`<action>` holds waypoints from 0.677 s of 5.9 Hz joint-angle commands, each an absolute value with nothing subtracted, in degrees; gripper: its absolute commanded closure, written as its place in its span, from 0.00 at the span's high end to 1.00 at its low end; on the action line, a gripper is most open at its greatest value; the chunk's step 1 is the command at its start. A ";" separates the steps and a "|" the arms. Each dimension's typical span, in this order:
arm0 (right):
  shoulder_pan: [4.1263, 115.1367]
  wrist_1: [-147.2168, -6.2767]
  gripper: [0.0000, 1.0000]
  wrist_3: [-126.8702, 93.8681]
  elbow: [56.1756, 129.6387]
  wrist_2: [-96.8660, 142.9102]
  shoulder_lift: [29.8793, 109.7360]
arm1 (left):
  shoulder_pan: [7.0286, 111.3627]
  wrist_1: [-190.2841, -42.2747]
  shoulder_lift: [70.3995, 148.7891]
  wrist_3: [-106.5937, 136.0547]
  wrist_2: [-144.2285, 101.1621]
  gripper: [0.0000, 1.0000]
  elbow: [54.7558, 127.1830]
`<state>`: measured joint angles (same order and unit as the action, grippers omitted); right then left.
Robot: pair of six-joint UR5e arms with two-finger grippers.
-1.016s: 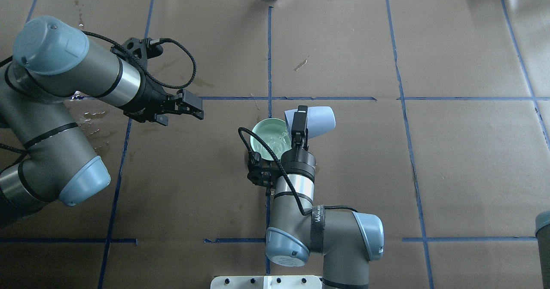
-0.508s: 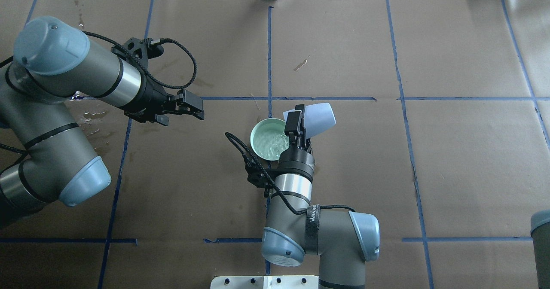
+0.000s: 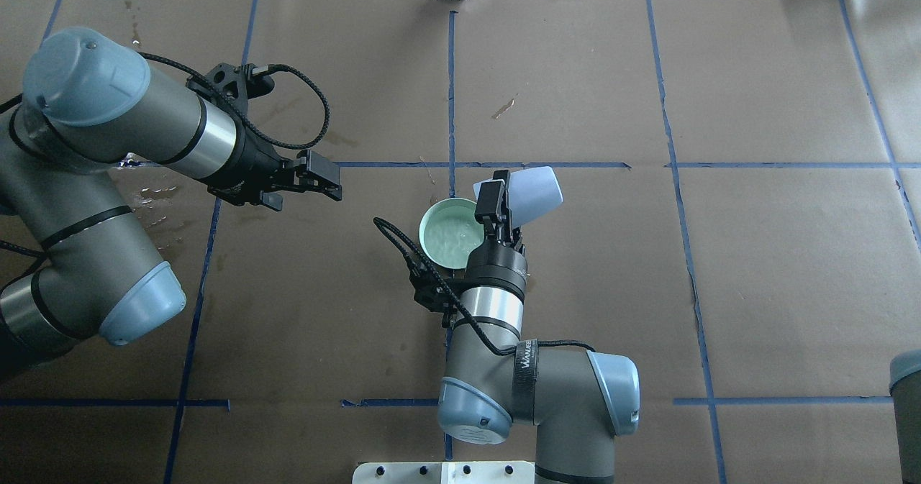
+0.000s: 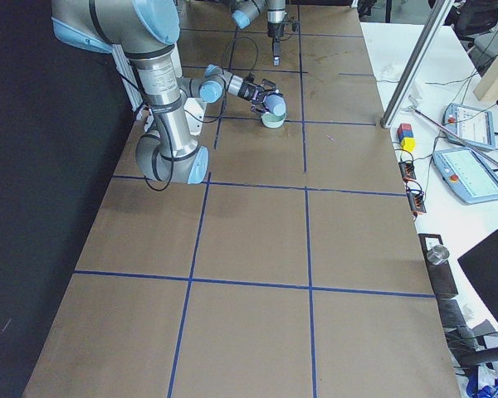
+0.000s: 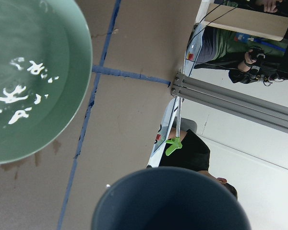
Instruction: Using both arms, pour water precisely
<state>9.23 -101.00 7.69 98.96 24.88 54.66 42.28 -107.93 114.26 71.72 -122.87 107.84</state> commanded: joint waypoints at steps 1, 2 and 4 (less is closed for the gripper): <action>9.49 -100.90 0.16 -5.87 101.25 27.23 55.10 | 42.28 -107.93 114.26 71.72 -122.87 1.00 107.93; 9.84 -100.90 0.16 -14.50 103.25 30.20 55.11 | 42.28 -107.93 114.26 72.24 -122.78 1.00 108.02; 10.55 -100.90 0.16 -31.97 112.72 34.71 63.06 | 42.36 -107.93 114.17 72.68 -122.78 1.00 108.10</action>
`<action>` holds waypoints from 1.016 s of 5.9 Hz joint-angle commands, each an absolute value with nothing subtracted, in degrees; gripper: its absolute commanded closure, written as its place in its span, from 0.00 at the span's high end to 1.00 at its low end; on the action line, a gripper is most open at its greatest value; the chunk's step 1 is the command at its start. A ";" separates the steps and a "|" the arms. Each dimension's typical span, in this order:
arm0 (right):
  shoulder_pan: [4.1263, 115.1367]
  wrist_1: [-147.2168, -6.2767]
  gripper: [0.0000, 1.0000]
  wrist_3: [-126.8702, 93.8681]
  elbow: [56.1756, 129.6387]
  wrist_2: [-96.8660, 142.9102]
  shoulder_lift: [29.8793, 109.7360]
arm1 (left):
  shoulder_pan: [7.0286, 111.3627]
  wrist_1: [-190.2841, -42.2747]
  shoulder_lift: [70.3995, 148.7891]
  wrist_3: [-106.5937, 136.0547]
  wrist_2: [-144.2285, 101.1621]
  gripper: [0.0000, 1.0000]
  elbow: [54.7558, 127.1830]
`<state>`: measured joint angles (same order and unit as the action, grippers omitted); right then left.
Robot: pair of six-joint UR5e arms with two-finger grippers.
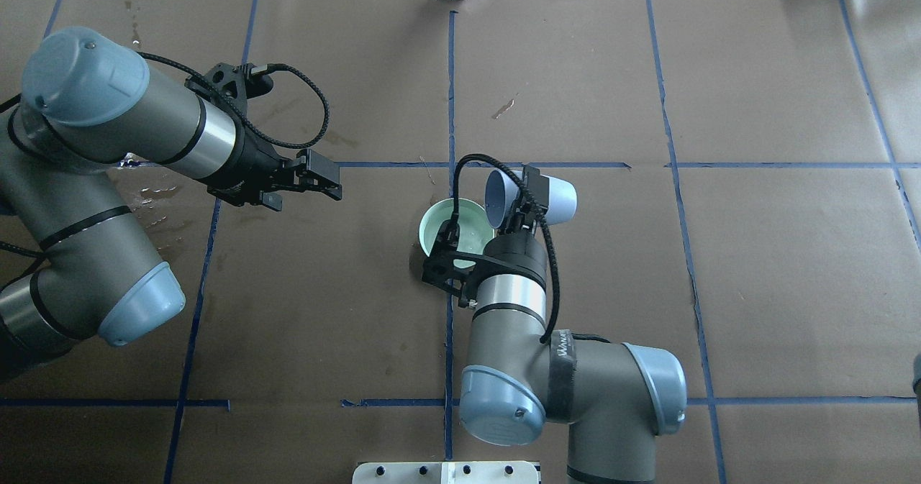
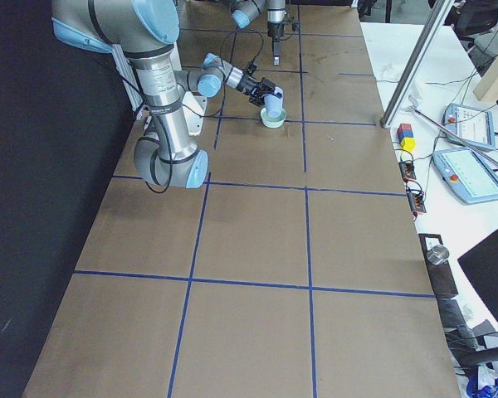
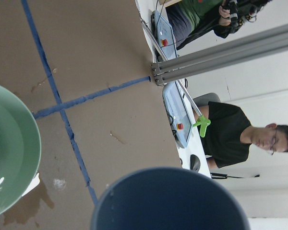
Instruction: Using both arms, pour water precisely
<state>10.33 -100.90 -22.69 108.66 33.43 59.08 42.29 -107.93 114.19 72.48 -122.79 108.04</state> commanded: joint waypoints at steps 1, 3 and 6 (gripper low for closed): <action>10.55 -100.90 0.11 -43.22 115.63 36.63 66.76 | 42.36 -107.93 114.17 74.77 -122.78 1.00 108.54; 11.24 -100.46 0.12 -54.93 123.28 36.74 78.60 | 42.28 -107.93 113.39 75.06 -122.70 1.00 109.24; 13.08 -63.85 0.12 -58.71 122.45 36.91 98.03 | 42.19 -107.93 113.38 74.97 -122.70 1.00 109.25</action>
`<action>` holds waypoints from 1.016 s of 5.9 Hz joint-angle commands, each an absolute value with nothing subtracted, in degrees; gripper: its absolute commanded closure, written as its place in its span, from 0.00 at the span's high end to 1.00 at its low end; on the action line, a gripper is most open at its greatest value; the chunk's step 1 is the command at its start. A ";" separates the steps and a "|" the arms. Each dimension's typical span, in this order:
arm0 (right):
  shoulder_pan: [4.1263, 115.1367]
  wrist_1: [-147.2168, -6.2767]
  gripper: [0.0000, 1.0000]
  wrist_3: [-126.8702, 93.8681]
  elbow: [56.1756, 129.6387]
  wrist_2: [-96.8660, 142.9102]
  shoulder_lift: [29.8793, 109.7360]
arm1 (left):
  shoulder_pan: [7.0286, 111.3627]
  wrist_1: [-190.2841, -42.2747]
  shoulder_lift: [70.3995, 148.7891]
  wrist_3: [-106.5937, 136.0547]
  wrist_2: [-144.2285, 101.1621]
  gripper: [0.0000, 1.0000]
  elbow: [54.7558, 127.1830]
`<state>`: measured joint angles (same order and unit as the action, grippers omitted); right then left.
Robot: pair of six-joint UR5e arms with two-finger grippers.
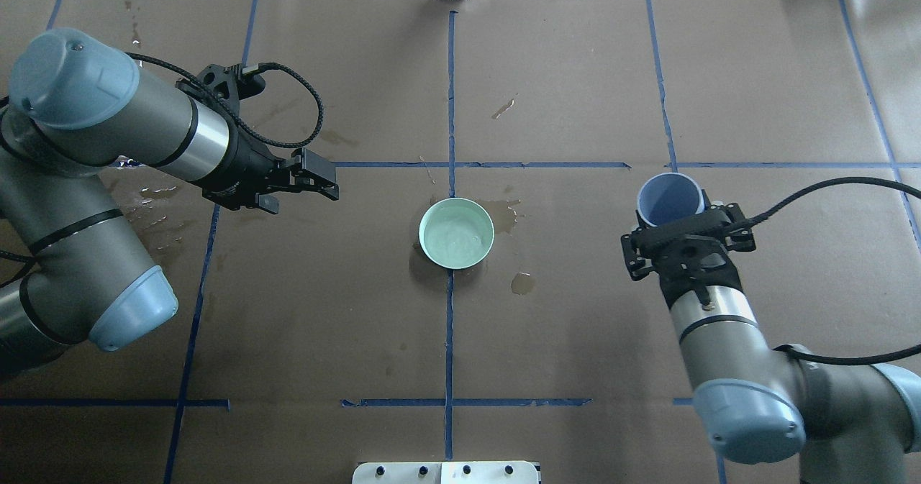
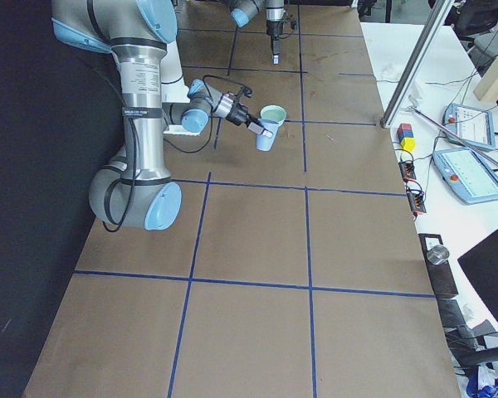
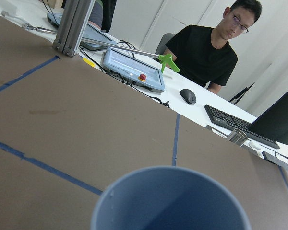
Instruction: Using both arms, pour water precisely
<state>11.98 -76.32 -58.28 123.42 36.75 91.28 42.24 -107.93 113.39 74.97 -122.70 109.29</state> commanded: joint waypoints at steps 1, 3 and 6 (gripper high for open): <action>13.53 -52.06 0.11 -58.80 117.39 36.83 102.26 | 42.10 -107.93 113.38 75.06 -122.70 1.00 109.25; 14.67 -22.22 0.11 -58.80 103.79 36.65 109.05 | 42.10 -107.93 113.47 74.97 -122.52 1.00 109.25; 19.93 -2.25 0.12 -58.62 88.02 37.52 108.81 | 42.19 -107.93 113.47 74.97 -122.61 1.00 109.34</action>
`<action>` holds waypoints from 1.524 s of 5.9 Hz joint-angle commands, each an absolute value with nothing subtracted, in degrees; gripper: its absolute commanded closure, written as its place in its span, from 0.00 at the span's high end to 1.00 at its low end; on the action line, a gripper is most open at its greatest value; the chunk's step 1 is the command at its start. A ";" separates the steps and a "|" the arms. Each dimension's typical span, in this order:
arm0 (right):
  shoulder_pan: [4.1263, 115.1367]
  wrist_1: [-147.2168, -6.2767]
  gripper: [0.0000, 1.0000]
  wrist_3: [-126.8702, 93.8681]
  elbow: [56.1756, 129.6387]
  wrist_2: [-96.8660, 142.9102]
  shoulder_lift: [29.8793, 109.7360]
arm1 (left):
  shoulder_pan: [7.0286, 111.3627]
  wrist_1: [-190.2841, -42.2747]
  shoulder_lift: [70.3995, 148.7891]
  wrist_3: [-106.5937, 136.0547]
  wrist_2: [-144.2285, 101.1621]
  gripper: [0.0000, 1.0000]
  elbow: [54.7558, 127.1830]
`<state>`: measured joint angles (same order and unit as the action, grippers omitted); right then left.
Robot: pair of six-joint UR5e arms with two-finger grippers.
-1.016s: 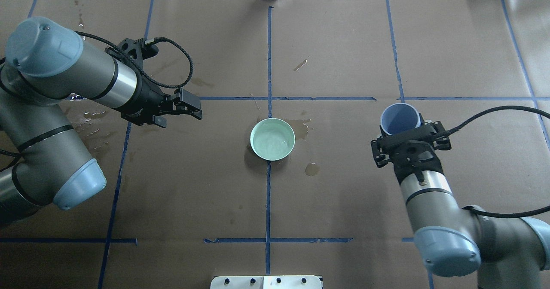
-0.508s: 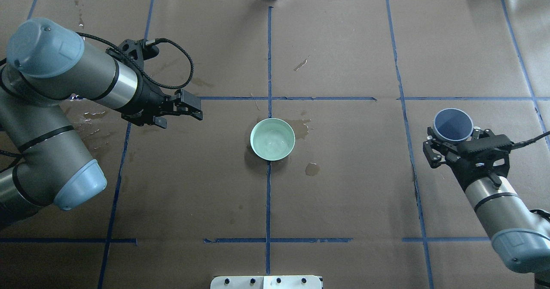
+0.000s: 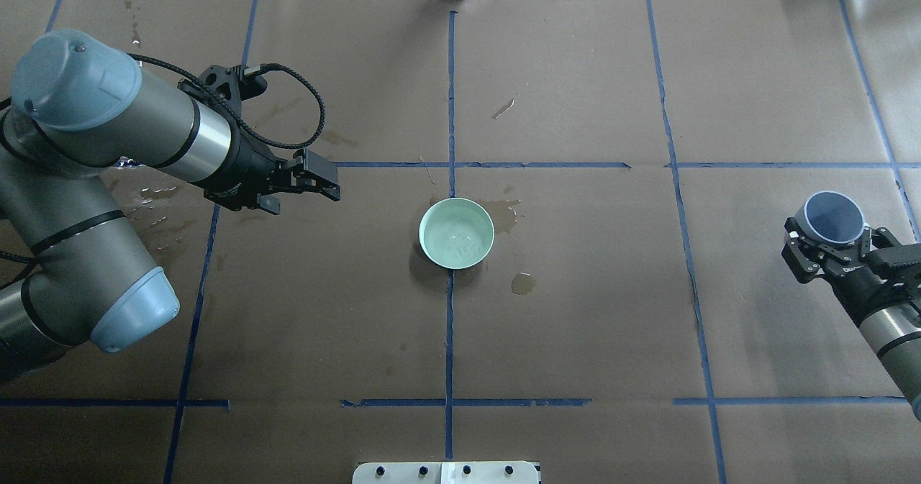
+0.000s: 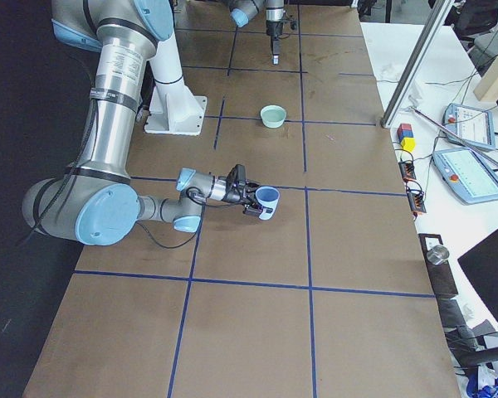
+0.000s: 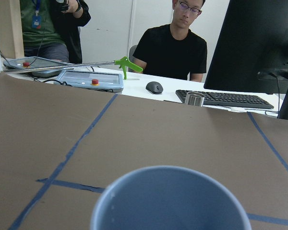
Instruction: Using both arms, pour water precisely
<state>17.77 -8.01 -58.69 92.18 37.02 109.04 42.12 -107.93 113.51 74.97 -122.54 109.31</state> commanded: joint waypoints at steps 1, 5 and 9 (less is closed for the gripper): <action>23.08 -2.20 0.14 -58.71 87.46 40.40 106.55 | 42.19 -107.93 113.47 74.97 -122.61 1.00 109.42; 23.29 -1.76 0.19 -59.15 79.90 40.52 100.98 | 42.27 -107.93 113.12 74.97 -122.61 1.00 110.13; 23.29 4.90 0.46 -59.15 77.10 40.61 101.51 | 42.28 -107.93 113.12 74.97 -122.61 1.00 110.91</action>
<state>23.29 2.91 -59.15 78.18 40.60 101.33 42.25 -107.93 113.12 74.97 -122.61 110.62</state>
